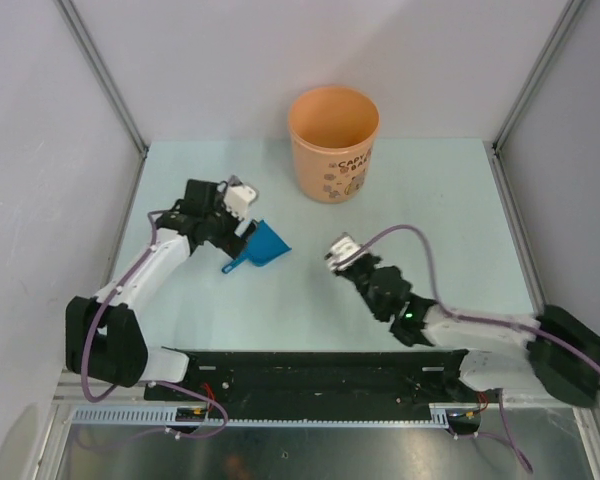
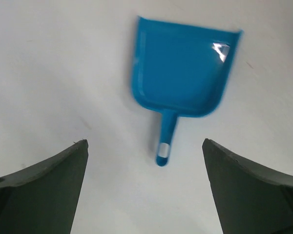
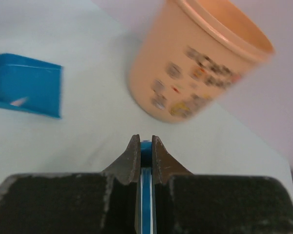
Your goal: Sweep away the paper scraps from the table
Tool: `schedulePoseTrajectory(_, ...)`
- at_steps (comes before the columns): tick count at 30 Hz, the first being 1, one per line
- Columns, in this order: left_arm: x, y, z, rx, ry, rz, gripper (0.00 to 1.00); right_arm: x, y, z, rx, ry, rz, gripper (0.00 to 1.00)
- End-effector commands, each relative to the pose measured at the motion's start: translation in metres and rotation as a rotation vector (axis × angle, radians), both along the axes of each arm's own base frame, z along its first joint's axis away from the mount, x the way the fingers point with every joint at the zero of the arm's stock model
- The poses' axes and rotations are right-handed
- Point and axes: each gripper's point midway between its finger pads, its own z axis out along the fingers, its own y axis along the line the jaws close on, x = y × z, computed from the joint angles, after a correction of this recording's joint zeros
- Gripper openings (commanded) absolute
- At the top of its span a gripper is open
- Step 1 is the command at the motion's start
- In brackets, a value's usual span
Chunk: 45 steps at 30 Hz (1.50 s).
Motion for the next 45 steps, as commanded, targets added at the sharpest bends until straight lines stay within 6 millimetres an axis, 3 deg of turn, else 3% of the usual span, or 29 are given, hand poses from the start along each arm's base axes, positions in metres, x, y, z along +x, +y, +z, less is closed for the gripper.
schedulePoseTrajectory(1, 0.032, 0.016, 0.028, -0.125, -0.107, 0.147, 1.00, -0.013, 0.074, 0.083, 0.017, -0.537, 0.203, 0.00)
schedulePoseTrajectory(2, 0.040, 0.029, 0.024, -0.132, -0.112, 0.209, 1.00, -0.014, 0.086, 0.083, 0.017, -0.580, 0.230, 0.00)
schedulePoseTrajectory(3, 0.044, 0.037, 0.021, -0.126, -0.112, 0.245, 1.00, -0.008, 0.111, 0.053, -0.049, -0.566, 0.263, 0.00)
schedulePoseTrajectory(4, 0.045, 0.043, 0.016, -0.126, -0.105, 0.271, 1.00, -0.004, 0.124, 0.047, -0.076, -0.574, 0.269, 0.00)
schedulePoseTrajectory(5, 0.049, 0.052, 0.012, -0.128, -0.103, 0.306, 1.00, 0.001, 0.140, 0.057, -0.086, -0.613, 0.262, 0.00)
schedulePoseTrajectory(6, 0.050, 0.058, 0.008, -0.123, -0.104, 0.323, 1.00, 0.006, 0.159, 0.025, -0.147, -0.587, 0.296, 0.00)
schedulePoseTrajectory(8, 0.049, 0.066, -0.001, -0.110, -0.105, 0.348, 1.00, 0.008, 0.185, 0.023, -0.143, -0.614, 0.342, 0.00)
schedulePoseTrajectory(9, 0.049, 0.069, -0.004, -0.098, -0.108, 0.360, 1.00, 0.009, 0.198, 0.004, -0.167, -0.599, 0.370, 0.00)
schedulePoseTrajectory(12, 0.047, 0.073, -0.012, -0.091, -0.106, 0.363, 1.00, 0.012, 0.224, 0.002, -0.175, -0.626, 0.409, 0.00)
schedulePoseTrajectory(13, 0.046, 0.074, -0.015, -0.085, -0.104, 0.361, 1.00, 0.013, 0.234, -0.014, -0.208, -0.607, 0.441, 0.00)
schedulePoseTrajectory(15, 0.045, 0.076, -0.018, -0.077, -0.101, 0.365, 1.00, 0.014, 0.250, -0.022, -0.220, -0.588, 0.486, 0.00)
schedulePoseTrajectory(21, 0.045, 0.081, -0.023, -0.059, -0.101, 0.364, 1.00, 0.010, 0.273, -0.076, -0.302, -0.471, 0.584, 0.00)
schedulePoseTrajectory(24, 0.045, 0.080, -0.023, -0.063, -0.100, 0.358, 1.00, 0.001, 0.279, -0.089, -0.308, -0.415, 0.626, 0.00)
schedulePoseTrajectory(29, 0.046, 0.080, -0.025, -0.059, -0.095, 0.352, 1.00, -0.009, 0.286, -0.089, -0.309, -0.391, 0.659, 0.00)
schedulePoseTrajectory(32, 0.044, 0.078, -0.027, -0.063, -0.090, 0.342, 1.00, -0.010, 0.288, -0.088, -0.332, -0.341, 0.633, 0.21)
schedulePoseTrajectory(33, 0.044, 0.076, -0.028, -0.068, -0.085, 0.335, 1.00, -0.013, 0.288, -0.087, -0.350, -0.325, 0.637, 0.44)
schedulePoseTrajectory(34, 0.044, 0.076, -0.028, -0.070, -0.085, 0.337, 1.00, -0.016, 0.289, -0.084, -0.348, -0.319, 0.641, 0.55)
schedulePoseTrajectory(35, 0.044, 0.076, -0.029, -0.069, -0.082, 0.336, 1.00, -0.017, 0.288, -0.087, -0.366, -0.298, 0.641, 0.74)
schedulePoseTrajectory(36, 0.044, 0.077, -0.029, -0.067, -0.084, 0.338, 1.00, -0.021, 0.288, -0.075, -0.351, -0.299, 0.644, 0.81)
schedulePoseTrajectory(38, 0.044, 0.076, -0.028, -0.068, -0.086, 0.333, 1.00, -0.027, 0.287, -0.073, -0.349, -0.248, 0.665, 0.96)
schedulePoseTrajectory(39, 0.043, 0.076, -0.028, -0.069, -0.085, 0.330, 1.00, -0.033, 0.287, -0.059, -0.329, -0.242, 0.682, 0.99)
schedulePoseTrajectory(40, 0.043, 0.076, -0.028, -0.069, -0.084, 0.328, 1.00, -0.040, 0.289, -0.053, -0.312, -0.218, 0.708, 1.00)
schedulePoseTrajectory(41, 0.043, 0.076, -0.027, -0.068, -0.086, 0.327, 1.00, -0.052, 0.290, -0.060, -0.337, -0.174, 0.774, 1.00)
schedulePoseTrajectory(42, 0.043, 0.076, -0.028, -0.069, -0.086, 0.330, 1.00, -0.064, 0.291, -0.042, -0.309, -0.174, 0.814, 1.00)
schedulePoseTrajectory(43, 0.043, 0.076, -0.028, -0.069, -0.084, 0.328, 1.00, -0.072, 0.291, -0.040, -0.308, -0.156, 0.839, 1.00)
schedulePoseTrajectory(44, 0.043, 0.076, -0.028, -0.068, -0.084, 0.327, 1.00, -0.090, 0.293, -0.045, -0.314, -0.101, 0.930, 1.00)
schedulePoseTrajectory(45, 0.044, 0.076, -0.028, -0.067, -0.085, 0.326, 1.00, -0.104, 0.292, -0.030, -0.296, -0.094, 0.979, 1.00)
